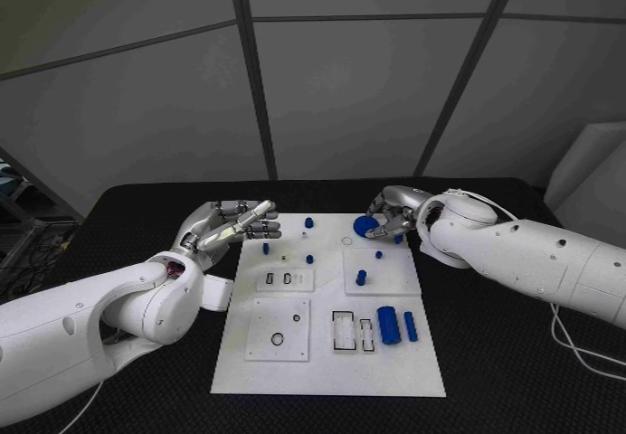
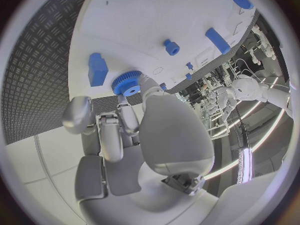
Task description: Assemble the parts on the task board
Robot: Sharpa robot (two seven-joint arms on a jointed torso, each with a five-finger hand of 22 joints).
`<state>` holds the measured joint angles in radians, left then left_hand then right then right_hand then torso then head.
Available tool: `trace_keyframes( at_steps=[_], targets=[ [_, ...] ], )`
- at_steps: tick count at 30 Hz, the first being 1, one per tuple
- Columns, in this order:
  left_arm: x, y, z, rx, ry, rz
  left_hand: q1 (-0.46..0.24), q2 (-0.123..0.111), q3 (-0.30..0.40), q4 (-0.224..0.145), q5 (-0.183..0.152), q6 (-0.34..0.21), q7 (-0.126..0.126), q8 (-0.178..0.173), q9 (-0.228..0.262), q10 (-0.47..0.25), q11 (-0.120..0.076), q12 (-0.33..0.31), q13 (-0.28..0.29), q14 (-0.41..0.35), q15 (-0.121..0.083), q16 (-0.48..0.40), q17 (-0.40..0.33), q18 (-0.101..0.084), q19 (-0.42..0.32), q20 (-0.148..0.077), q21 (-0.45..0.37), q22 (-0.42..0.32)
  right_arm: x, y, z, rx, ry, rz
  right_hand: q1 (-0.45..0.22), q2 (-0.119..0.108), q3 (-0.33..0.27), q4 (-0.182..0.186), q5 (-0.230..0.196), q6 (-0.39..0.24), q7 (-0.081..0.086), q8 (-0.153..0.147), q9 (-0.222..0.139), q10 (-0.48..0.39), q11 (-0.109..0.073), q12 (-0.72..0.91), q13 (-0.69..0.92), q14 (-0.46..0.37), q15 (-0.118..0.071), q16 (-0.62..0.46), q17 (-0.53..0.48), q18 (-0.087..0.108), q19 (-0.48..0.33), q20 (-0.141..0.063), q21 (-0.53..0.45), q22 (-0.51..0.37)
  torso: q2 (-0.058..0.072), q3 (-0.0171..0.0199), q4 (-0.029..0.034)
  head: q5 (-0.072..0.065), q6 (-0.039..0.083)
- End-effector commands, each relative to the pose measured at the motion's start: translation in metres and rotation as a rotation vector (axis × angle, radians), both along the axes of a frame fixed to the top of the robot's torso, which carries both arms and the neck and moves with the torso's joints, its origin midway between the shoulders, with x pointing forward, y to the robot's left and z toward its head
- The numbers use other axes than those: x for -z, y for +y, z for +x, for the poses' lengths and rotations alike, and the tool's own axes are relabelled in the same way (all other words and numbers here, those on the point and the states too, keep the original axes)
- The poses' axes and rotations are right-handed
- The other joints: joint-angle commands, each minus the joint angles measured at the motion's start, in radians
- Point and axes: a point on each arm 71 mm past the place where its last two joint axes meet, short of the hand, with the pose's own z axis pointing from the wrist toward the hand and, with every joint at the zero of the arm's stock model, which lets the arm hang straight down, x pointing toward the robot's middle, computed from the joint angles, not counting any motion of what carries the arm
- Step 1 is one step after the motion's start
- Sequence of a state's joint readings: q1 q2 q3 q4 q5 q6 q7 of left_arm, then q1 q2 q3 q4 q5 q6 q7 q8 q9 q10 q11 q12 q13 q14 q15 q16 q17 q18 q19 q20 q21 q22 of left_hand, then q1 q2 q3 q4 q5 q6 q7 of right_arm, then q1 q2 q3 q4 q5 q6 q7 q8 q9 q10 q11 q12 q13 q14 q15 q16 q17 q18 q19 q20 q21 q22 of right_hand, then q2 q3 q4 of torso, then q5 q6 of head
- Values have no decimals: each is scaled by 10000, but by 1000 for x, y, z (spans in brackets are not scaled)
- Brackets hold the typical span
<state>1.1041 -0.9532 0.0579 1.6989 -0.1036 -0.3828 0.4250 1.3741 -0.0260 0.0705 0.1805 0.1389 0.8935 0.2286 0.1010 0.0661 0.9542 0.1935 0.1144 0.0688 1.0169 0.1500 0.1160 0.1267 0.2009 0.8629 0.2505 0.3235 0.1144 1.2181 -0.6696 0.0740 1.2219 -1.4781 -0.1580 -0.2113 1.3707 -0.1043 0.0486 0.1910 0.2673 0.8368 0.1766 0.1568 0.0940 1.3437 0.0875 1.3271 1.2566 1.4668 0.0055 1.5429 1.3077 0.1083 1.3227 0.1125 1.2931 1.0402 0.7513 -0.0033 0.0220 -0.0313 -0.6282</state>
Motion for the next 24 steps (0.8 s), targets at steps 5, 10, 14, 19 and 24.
trace_keyframes(
  at_steps=[5,10,14,19,24],
  targets=[
    [-1,-2,0,169,-41,-17,27,157,17,-97,-31,-17,197,-53,-5,-12,34,-52,-3,-27,9,-89,25,-184,57,49,-46,-27,4,2,1,25,397,-177,-78,260,38,169,157,293,-80,242,74,120,-54,176,160,917,11,60,2058,-109,44,-3,110,107,1,0,-7,10,-14],
    [-1,-2,0,176,-33,-17,48,182,33,-117,-29,-14,195,-60,-5,-10,33,-57,-3,-24,9,-100,31,-183,60,50,-51,-32,4,2,1,92,423,-235,99,409,122,60,67,624,-155,368,117,208,-121,268,295,928,-42,81,2109,-120,65,-47,167,191,5,3,-3,7,-33],
    [-1,-2,0,180,-26,-15,63,198,44,-131,-29,-11,194,-64,-4,-9,32,-60,-2,-22,8,-108,34,-182,62,50,-53,-36,4,2,2,131,318,-363,207,439,157,-33,47,803,-194,408,126,253,-160,309,362,934,-75,93,2141,-127,77,-78,199,239,3,7,-9,7,-35],
    [-1,-2,0,191,-11,-14,78,213,55,-147,-29,-9,193,-69,-4,-9,32,-64,-2,-19,8,-116,38,-182,64,50,-56,-39,1,6,2,86,-182,-726,422,479,246,-198,-65,988,-231,425,126,332,-198,379,470,945,-110,114,2195,-140,101,-111,247,315,6,12,-12,-2,-41],
    [-1,-2,0,205,0,-16,96,228,66,-164,-29,-8,194,-75,-4,-9,32,-68,-2,-17,8,-124,42,-182,66,49,-59,-43,-3,11,0,-50,-768,-867,622,565,460,-325,-644,1087,-243,364,89,361,-217,389,511,947,-129,117,2205,-148,107,-137,277,360,1,9,1,-10,-49]
  ],
)
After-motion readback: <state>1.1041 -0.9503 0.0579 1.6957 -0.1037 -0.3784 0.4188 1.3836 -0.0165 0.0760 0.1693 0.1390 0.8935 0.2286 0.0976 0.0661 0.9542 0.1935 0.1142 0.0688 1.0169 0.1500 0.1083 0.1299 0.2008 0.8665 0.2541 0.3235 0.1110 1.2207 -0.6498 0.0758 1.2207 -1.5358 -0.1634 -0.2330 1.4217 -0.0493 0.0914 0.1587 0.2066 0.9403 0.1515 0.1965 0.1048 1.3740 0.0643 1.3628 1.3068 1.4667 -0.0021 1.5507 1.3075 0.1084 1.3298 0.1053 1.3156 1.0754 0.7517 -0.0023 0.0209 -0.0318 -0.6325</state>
